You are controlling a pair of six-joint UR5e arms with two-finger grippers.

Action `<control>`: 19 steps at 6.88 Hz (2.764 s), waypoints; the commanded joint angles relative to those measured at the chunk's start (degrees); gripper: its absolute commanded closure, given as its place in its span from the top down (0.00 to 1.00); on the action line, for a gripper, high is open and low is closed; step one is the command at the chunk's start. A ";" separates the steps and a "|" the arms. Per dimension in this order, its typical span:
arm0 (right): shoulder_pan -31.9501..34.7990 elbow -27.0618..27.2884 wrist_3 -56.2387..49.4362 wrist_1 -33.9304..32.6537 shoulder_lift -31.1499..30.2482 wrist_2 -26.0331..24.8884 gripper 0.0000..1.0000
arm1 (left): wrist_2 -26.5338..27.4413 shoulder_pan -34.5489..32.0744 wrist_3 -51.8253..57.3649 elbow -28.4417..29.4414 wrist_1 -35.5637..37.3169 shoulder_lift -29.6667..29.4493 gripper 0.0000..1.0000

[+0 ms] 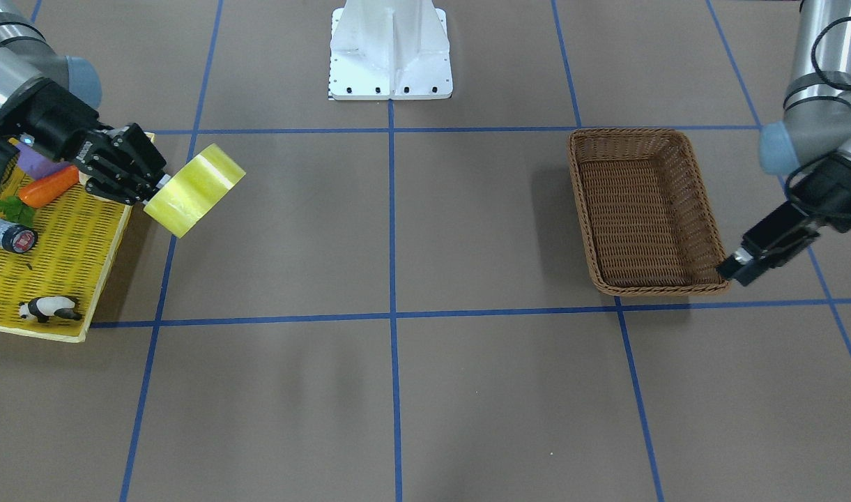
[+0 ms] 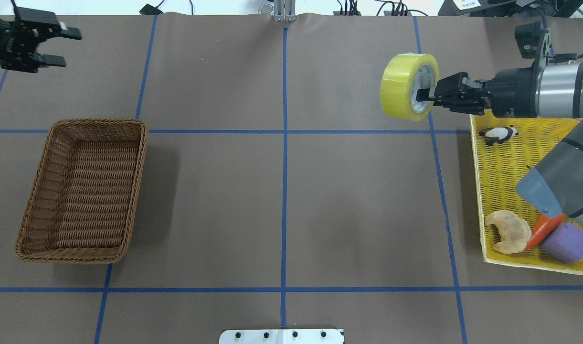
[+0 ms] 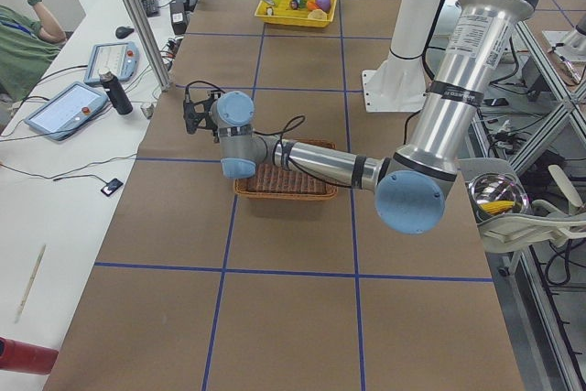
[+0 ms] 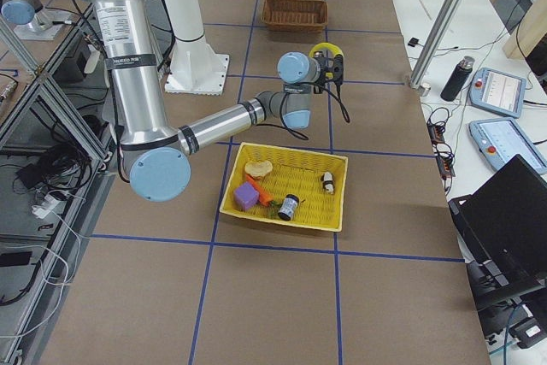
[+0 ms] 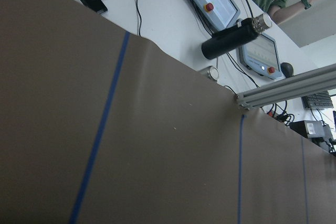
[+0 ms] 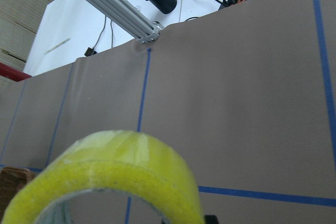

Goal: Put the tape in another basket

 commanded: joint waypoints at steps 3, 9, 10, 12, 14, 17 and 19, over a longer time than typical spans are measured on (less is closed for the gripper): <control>-7.82 0.53 9.16 2.40 6.74 0.05 0.00 | 7.70 15.52 -24.06 -2.57 -15.48 -6.49 0.97; -14.69 0.79 15.60 2.76 11.68 0.22 0.00 | 22.50 23.64 -41.95 -5.02 -20.38 -11.33 0.97; -15.57 0.79 15.60 3.63 11.68 0.22 0.00 | 26.25 24.33 -44.58 -7.38 -20.30 -11.33 0.97; -15.75 0.44 15.60 4.87 11.68 0.05 0.00 | 27.69 26.79 -46.01 -9.33 -20.30 -11.42 0.97; -15.75 0.53 15.60 4.87 11.76 -0.13 0.00 | 27.78 28.99 -46.01 -9.34 -20.38 -11.42 0.97; -15.84 0.09 15.60 4.87 12.47 -0.31 0.00 | 27.69 29.70 -46.01 -10.04 -20.47 -11.51 0.97; -16.01 -0.09 15.60 4.78 12.47 -0.22 0.00 | 27.69 30.49 -46.01 -10.91 -20.39 -11.51 0.96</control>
